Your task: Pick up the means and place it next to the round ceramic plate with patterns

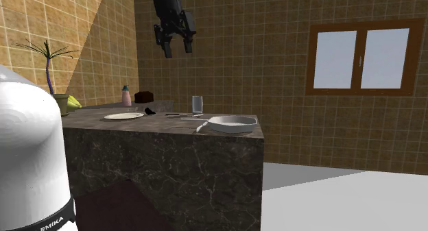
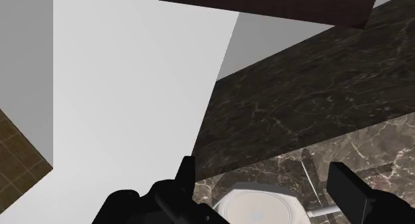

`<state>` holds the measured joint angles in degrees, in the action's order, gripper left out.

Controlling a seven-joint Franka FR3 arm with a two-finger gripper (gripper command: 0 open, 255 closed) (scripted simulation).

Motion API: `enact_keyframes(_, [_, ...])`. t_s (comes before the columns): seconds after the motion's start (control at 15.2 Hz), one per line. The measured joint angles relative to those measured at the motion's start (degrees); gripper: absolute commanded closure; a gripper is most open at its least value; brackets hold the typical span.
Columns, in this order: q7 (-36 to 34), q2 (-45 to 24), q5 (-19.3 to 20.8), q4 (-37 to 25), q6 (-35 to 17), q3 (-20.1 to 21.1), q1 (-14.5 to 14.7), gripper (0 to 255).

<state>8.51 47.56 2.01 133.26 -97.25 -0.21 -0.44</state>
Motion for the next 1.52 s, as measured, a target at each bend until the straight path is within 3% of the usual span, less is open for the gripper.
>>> enact_keyframes(0.2, [0.36,-1.34,-0.38,0.72,-1.84,0.23,0.61,0])
enact_keyframes(0.79, [4.55,-14.51,-2.50,3.25,-16.27,0.81,4.58,0])
enact_keyframes(1.52, [10.72,-35.13,-5.43,-1.29,-30.76,2.37,9.18,0])
